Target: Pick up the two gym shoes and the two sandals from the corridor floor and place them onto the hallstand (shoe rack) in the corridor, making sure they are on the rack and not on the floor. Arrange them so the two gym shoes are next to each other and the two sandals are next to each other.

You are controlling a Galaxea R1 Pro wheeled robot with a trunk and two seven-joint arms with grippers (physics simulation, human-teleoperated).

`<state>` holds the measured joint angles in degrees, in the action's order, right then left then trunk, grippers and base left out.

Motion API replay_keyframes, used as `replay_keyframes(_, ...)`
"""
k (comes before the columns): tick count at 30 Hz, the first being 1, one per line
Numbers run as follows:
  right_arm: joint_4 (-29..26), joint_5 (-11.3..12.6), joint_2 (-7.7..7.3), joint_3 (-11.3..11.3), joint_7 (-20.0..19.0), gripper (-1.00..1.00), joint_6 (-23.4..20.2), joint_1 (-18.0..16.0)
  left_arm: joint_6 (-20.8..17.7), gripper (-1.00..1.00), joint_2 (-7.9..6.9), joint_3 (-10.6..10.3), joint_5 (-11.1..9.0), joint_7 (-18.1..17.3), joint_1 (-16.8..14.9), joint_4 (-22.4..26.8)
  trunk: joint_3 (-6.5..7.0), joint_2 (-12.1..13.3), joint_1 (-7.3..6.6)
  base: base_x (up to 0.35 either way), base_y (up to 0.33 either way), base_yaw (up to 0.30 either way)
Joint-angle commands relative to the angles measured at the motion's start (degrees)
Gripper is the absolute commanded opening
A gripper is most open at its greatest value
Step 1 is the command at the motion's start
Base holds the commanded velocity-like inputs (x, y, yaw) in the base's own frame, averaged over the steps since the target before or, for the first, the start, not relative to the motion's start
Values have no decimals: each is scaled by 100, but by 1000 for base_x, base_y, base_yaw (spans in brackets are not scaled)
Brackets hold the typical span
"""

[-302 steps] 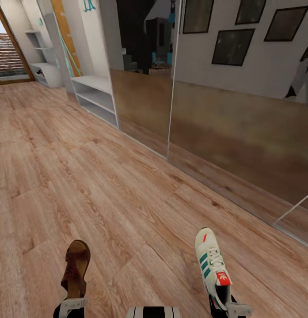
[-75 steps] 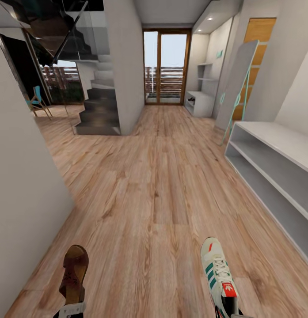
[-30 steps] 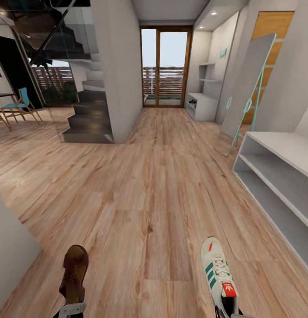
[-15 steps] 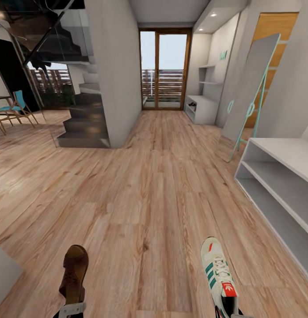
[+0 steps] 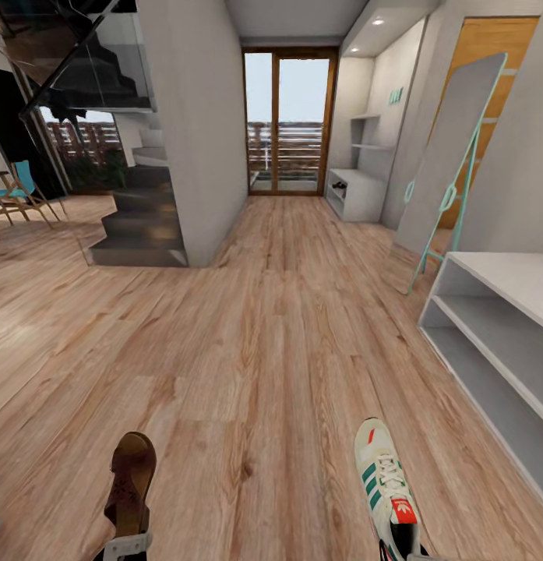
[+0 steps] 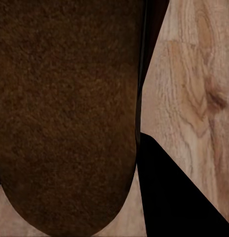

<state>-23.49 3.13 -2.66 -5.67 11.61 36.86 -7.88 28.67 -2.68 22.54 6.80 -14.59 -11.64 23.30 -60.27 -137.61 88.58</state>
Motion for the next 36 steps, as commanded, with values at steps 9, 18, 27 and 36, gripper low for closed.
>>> replay_keyframes(9,2,30,-6,-48,35,-100,14,-3,24,-100,5,55,76,-27,-5,-1,-5,-2,2,339,-90,0)
replay_keyframes(18,0,30,-6,-48,35,-100,14,-3,24,-100,5,50,77,-27,-5,-1,-5,-2,2,339,-90,0)
replay_keyframes(27,2,27,9,-50,35,-100,14,-4,24,-100,0,56,76,-27,-5,2,-5,-2,2,339,-88,0)
replay_keyframes(36,-2,29,19,-49,39,-100,14,-3,24,-100,-4,77,76,-27,-5,0,-5,-2,2,339,-85,0)
